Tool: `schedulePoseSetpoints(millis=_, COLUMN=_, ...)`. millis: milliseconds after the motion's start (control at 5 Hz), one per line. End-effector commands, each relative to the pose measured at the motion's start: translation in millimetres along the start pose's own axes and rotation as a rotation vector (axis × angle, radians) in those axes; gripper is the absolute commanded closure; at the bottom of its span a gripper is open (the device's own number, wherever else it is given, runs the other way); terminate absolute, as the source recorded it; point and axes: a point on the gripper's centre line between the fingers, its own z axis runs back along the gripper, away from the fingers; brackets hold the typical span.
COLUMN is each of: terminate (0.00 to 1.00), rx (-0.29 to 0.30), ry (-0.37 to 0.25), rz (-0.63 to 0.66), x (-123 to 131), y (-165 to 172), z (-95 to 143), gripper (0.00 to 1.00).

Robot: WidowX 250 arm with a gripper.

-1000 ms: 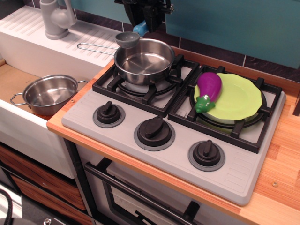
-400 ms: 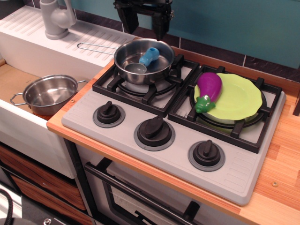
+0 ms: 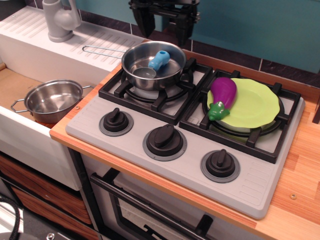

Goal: Put eggplant on plate and spoon in pot or pan on stove

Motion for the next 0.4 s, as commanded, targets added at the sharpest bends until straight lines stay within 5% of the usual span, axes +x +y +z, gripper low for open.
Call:
schedulePoseSetpoints(millis=0, terminate=0.0, rx=0.024, ry=-0.063, rz=0.058, x=-19.8, y=-42.8, z=44.4, gripper=0.0)
schedulePoseSetpoints(millis=200, terminate=0.0, rx=0.01, ry=-0.053, rz=0.087, x=-34.7, y=-62.0, z=51.5, gripper=0.0)
